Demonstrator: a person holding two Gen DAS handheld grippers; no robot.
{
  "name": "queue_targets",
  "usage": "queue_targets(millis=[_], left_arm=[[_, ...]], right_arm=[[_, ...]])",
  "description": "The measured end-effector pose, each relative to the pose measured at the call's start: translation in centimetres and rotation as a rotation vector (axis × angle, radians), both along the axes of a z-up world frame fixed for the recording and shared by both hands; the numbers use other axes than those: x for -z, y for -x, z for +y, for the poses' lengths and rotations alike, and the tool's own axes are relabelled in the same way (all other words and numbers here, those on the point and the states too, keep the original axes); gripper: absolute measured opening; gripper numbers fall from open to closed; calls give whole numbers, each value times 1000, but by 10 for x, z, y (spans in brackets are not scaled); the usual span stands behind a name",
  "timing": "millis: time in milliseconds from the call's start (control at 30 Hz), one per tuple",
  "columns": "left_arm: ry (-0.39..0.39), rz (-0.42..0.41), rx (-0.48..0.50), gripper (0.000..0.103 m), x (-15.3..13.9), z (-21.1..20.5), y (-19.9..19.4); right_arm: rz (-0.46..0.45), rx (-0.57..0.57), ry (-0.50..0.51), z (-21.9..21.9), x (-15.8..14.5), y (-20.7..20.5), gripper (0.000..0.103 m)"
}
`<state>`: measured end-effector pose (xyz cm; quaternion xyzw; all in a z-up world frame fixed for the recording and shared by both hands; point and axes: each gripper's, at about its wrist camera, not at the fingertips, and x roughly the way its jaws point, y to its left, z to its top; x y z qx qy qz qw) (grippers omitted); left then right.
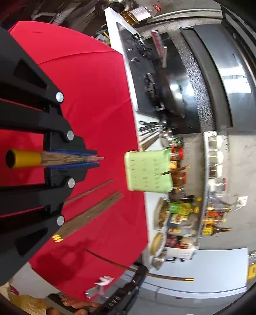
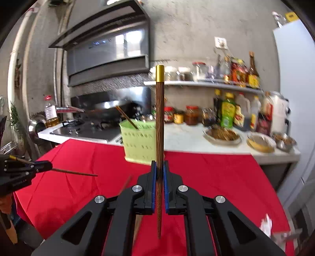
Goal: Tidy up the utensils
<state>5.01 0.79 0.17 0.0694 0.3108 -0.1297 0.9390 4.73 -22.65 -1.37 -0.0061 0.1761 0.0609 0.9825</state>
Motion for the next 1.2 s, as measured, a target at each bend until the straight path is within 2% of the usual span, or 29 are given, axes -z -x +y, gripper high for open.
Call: queue_targets(millis=[300, 433, 533, 667, 967, 1200], left_arm=[[19, -108, -4, 7, -61, 0, -59], [8, -149, 8, 7, -86, -13, -86], [2, -152, 25, 7, -96, -25, -110], [1, -111, 49, 7, -93, -38, -143], [-10, 12, 111, 7, -60, -50, -197], [-84, 96, 124, 7, -40, -61, -221]], right_arm=[[-105, -14, 13, 7, -41, -83, 7], [-169, -34, -41, 0, -75, -115, 7], [-217, -50, -44, 8, -95, -131, 7], [-234, -58, -35, 24, -100, -161, 7], [-196, -52, -37, 32, -72, -211, 7], [-146, -49, -29, 33, -55, -232, 7]])
